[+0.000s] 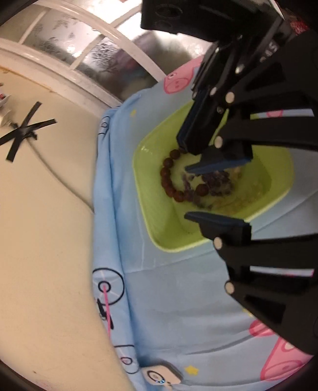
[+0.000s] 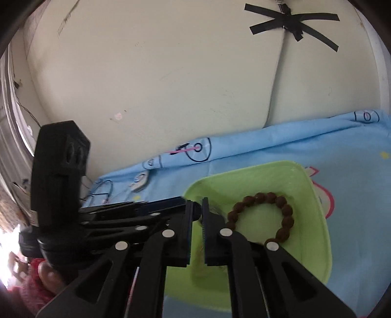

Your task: Organize jewelry

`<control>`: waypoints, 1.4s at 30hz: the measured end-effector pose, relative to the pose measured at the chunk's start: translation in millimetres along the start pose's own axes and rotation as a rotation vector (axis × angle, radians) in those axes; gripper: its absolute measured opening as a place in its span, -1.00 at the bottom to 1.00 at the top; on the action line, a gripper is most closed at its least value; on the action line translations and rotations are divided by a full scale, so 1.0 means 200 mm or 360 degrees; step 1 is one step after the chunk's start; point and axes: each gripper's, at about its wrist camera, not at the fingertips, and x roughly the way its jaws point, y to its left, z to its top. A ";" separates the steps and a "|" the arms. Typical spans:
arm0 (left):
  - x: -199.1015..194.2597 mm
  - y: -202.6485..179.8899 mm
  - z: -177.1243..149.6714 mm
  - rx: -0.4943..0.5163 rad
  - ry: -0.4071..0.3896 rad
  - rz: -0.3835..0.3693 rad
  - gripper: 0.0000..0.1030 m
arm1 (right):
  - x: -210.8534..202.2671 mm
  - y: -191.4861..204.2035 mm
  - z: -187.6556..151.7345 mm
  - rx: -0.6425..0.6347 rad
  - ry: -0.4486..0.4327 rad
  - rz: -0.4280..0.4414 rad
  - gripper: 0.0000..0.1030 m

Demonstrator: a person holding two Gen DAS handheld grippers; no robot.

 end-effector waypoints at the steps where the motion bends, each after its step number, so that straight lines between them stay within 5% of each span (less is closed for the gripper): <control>1: -0.03 0.00 0.00 -0.0005 -0.0025 -0.0005 -0.41 | -0.01 -0.01 0.00 0.0017 -0.0017 0.0012 -1.00; 11: -0.61 0.13 -0.21 0.0004 -0.0305 0.0077 -0.41 | -0.29 0.21 -0.15 -0.0011 -0.0111 0.0084 -1.00; 19: -0.93 0.51 -0.65 -0.0217 -0.0321 0.0359 -0.41 | -0.23 0.50 -0.50 -0.0122 0.0135 0.0187 -1.00; 28: -0.90 0.75 -0.97 -0.0412 -0.0207 0.0365 -0.41 | 0.01 0.63 -0.64 -0.0167 0.0453 0.0109 -1.00; 34: -0.80 0.80 -0.92 -0.0413 -0.0150 0.0319 -0.41 | 0.16 0.73 -0.54 -0.0259 0.0494 0.0055 -1.00; 36: -0.74 0.82 -0.89 -0.0405 -0.0119 0.0316 -0.23 | 0.21 0.74 -0.53 -0.0297 0.0512 0.0013 -0.99; 42: -0.56 0.83 -0.82 -0.0352 -0.0033 0.0318 -0.15 | 0.31 0.74 -0.53 -0.0353 0.0565 -0.0070 -0.58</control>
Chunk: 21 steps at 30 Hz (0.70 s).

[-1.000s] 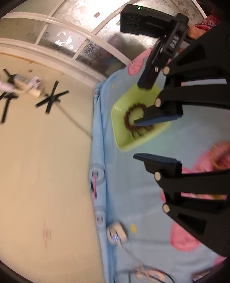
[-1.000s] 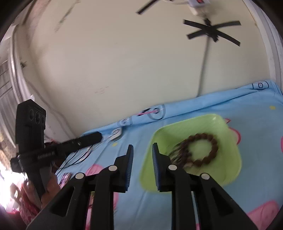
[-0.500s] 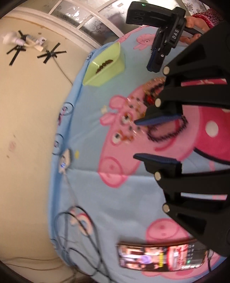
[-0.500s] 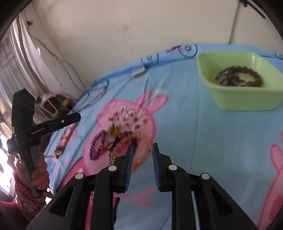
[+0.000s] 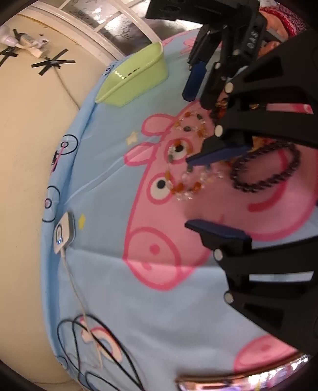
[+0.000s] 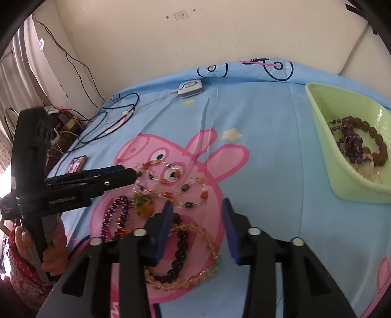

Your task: Organize jewelry

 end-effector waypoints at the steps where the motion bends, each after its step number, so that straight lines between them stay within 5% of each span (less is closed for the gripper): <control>1: 0.02 -0.02 0.01 0.0022 -0.0004 0.0005 -0.15 | 0.02 0.01 0.01 -0.0028 0.0014 -0.0012 -0.58; 2: 0.03 -0.03 0.02 0.0046 -0.0011 -0.0004 -0.23 | 0.02 0.02 0.01 -0.0050 0.0016 -0.0022 -0.58; 3: 0.04 -0.05 0.02 0.0068 -0.0008 -0.0022 -0.75 | 0.04 0.04 0.02 -0.0088 0.0025 -0.0037 -0.58; 4: 0.07 -0.06 0.02 0.0090 0.0019 -0.0049 -0.87 | 0.05 0.06 0.03 -0.0129 0.0032 -0.0048 -0.58; 7: 0.06 -0.09 0.04 0.0125 0.0032 -0.0109 -0.91 | 0.09 0.11 0.05 -0.0223 0.0052 -0.0052 -1.00; 14: -0.11 -0.08 0.10 -0.0028 -0.0032 -0.0392 -0.91 | -0.02 0.07 0.11 -0.0078 -0.0047 0.0087 -1.00; 21: -0.38 -0.30 0.19 0.0107 -0.0188 -0.0478 -0.91 | -0.27 0.07 0.19 -0.0015 -0.0228 0.0190 -1.00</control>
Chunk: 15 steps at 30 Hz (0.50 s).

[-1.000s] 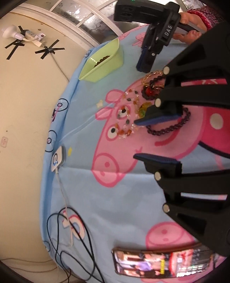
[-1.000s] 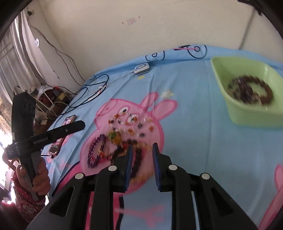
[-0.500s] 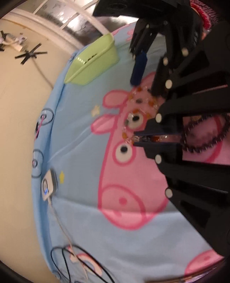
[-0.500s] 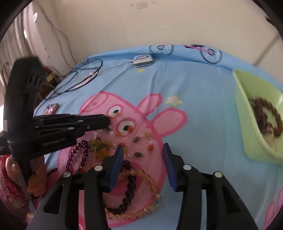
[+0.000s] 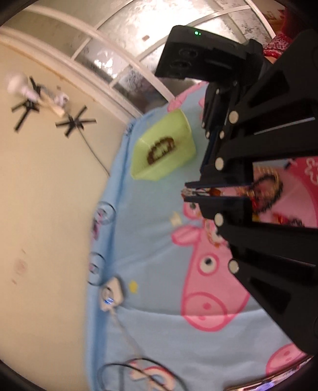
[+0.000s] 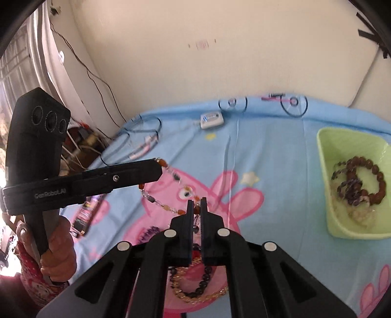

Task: Organize jewelry
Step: 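Carry the amber bead necklace with the right gripper into the green tray and release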

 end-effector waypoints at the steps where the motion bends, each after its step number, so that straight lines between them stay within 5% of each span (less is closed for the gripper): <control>1: -0.01 -0.03 0.02 0.0019 -0.0011 -0.0006 -0.91 | -0.03 0.01 0.01 -0.0001 -0.0020 0.0005 -1.00; 15: -0.16 -0.54 0.38 0.0302 -0.0192 -0.0088 -0.91 | -0.49 -0.02 0.23 0.0013 -0.0374 0.0011 -1.00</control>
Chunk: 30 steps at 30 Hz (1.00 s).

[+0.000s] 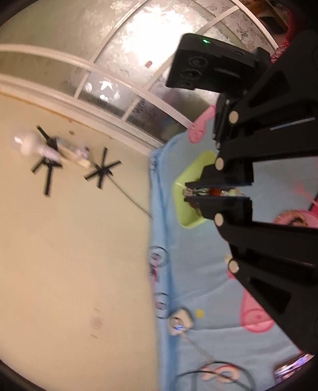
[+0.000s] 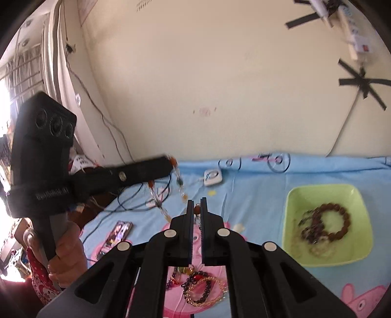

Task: Organize jewelry
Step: 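Carry the amber bead necklace with the right gripper into the green tray and release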

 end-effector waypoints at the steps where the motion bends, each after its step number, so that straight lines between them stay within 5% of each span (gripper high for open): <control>1: 0.00 -0.03 0.03 0.0015 -0.0009 -0.0005 -0.91 | -0.03 -0.01 0.02 0.0000 -0.0022 -0.0006 -1.00; 12: 0.24 -0.36 0.29 0.0160 0.0004 -0.0078 -0.91 | -0.32 -0.25 0.21 0.0031 -0.0214 -0.0181 -1.00; 30: 0.97 -0.44 0.10 0.0143 0.0374 -0.0080 -0.91 | -0.21 -0.81 -0.11 0.0280 -0.0091 -0.0318 -1.00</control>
